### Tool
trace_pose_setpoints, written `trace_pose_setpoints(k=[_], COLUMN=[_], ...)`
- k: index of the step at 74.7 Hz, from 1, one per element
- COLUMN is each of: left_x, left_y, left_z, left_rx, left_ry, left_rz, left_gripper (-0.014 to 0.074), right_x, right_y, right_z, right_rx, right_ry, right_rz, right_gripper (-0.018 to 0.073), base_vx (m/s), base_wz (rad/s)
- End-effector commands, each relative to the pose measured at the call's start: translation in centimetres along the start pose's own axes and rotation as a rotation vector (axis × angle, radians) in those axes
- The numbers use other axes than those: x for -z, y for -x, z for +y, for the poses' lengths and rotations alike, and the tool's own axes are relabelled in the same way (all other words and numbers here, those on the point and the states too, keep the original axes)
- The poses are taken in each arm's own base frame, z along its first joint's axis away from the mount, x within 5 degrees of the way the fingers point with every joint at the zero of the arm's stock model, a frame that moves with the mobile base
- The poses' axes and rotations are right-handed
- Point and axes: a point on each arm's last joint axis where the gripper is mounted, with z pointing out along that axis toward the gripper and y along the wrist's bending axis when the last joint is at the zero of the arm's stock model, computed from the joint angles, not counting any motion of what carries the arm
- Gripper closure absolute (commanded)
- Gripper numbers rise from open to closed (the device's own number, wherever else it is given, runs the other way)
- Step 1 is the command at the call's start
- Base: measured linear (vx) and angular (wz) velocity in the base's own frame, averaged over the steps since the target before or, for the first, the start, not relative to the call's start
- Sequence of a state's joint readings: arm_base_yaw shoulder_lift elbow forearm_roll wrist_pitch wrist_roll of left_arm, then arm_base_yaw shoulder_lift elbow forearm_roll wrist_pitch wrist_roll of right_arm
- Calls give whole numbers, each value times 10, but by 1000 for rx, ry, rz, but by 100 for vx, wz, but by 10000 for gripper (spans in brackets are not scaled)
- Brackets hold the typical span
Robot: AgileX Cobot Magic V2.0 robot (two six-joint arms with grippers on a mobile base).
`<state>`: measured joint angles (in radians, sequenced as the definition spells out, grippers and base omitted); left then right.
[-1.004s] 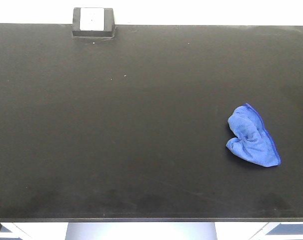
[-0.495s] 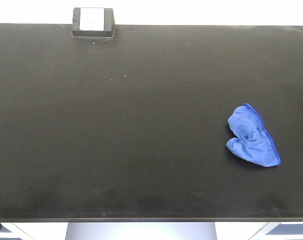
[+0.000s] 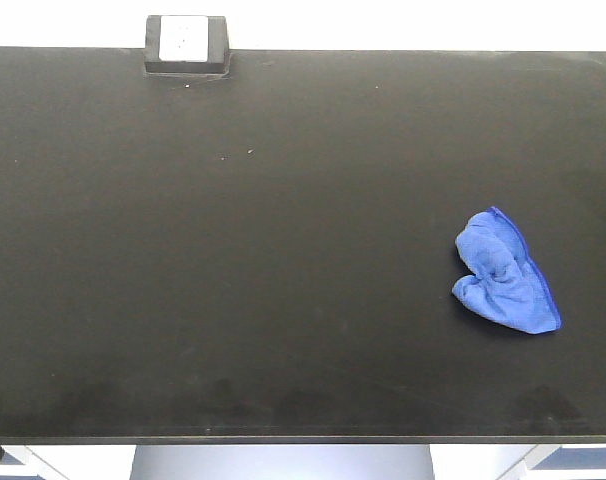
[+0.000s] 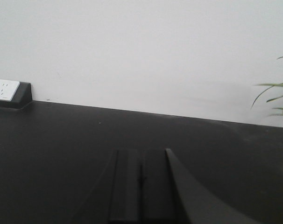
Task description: Wipe right workspace with blue cloth
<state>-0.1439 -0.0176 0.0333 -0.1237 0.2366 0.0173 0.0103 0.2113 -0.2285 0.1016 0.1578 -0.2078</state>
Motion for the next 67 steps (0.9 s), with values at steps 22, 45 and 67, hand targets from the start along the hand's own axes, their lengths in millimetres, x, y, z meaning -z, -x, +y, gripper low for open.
trace_pose_setpoints(k=[22,45,67], left_x=[3,3,3], left_y=[15,15,15], left_z=[-1,-1,-1], left_rx=[7,7,7], left_ry=[-9,-9,-9], left_rz=[-105,-105,-105], left_gripper=[603,603,603], right_x=[9,9,9], right_y=[-68,-79,-79], right_z=[6,8,8], right_rx=[-83,-85,-85], right_ry=[-23,-3,-3], right_rz=[-72,48,50], right_gripper=[567,567,567], base_vx=[0,0,0], base_wz=[0,0,0])
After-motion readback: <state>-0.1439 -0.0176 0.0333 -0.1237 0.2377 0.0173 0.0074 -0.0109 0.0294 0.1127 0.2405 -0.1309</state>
